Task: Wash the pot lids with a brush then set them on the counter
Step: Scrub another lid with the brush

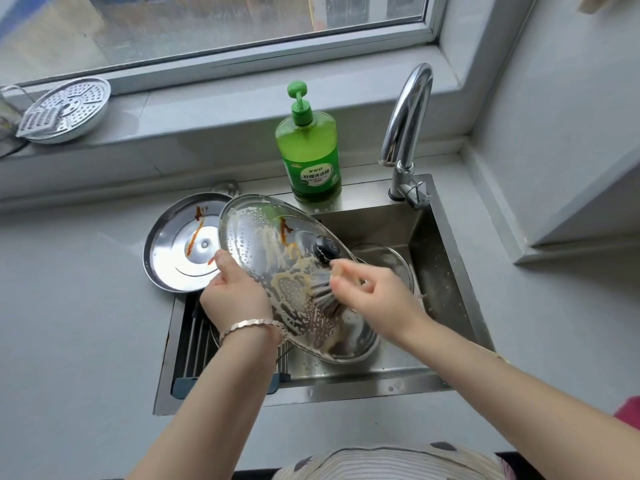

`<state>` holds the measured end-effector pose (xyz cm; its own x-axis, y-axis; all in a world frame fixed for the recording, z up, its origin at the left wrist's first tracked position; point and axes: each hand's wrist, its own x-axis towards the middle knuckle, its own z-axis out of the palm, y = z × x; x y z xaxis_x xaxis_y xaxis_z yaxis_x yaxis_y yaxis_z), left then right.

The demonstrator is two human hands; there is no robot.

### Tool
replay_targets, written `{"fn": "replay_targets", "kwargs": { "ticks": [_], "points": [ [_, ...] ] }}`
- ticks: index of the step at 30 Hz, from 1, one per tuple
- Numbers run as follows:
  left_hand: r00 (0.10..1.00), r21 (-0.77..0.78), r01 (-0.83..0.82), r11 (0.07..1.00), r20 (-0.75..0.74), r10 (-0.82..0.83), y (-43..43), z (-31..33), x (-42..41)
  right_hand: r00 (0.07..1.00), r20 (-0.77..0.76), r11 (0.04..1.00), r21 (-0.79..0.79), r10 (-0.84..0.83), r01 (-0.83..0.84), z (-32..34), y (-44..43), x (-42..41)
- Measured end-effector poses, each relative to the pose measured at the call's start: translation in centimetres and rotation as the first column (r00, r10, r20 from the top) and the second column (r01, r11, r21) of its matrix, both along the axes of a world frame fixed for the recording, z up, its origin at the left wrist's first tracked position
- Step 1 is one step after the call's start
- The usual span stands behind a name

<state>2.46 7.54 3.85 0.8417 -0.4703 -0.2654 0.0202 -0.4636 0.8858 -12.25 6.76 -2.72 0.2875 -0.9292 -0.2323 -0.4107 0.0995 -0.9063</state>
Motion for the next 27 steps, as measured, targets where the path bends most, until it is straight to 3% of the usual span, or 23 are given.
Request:
{"fn": "replay_targets", "kwargs": {
  "ticks": [2, 6, 11, 15, 20, 24, 27],
  "points": [
    [0.999, 0.017, -0.024, 1.000, -0.036, 0.025, 0.0, 0.2, 0.5, 0.997, -0.018, 0.997, 0.013, 0.075, -0.075, 0.4, 0.7, -0.5],
    [0.993, 0.010, -0.073, 0.997, -0.091, 0.074, -0.1, 0.4, 0.5, 0.976, -0.203, 0.994, 0.069, -0.074, 0.089, -0.9, -1.1, -2.5],
    [0.986, 0.030, -0.125, 0.992, -0.110, 0.128, -0.6, -0.1, 0.8, 0.978, -0.164, 0.981, -0.125, 0.126, -0.147, 0.7, 3.5, 0.1],
    [0.977, 0.029, -0.164, 0.986, -0.136, 0.167, -0.6, 0.5, 0.8, 0.951, -0.306, 0.999, -0.031, -0.029, 0.020, -1.3, 1.4, -2.8],
    [0.979, 0.068, -0.136, 0.988, -0.141, 0.144, -0.9, 0.6, 1.0, 0.960, -0.227, 0.952, -0.221, 0.163, -0.214, 0.6, 3.8, -0.8],
    [0.982, 0.049, -0.122, 0.991, -0.142, 0.127, -0.7, 0.4, 1.0, 0.950, -0.311, 0.993, -0.117, -0.022, -0.016, -1.4, 0.9, -3.8],
    [0.986, 0.085, -0.090, 0.992, -0.132, 0.101, -0.9, 0.3, 0.8, 0.971, -0.210, 0.964, -0.216, 0.112, -0.158, -0.2, 2.0, -1.7]
  ]
}}
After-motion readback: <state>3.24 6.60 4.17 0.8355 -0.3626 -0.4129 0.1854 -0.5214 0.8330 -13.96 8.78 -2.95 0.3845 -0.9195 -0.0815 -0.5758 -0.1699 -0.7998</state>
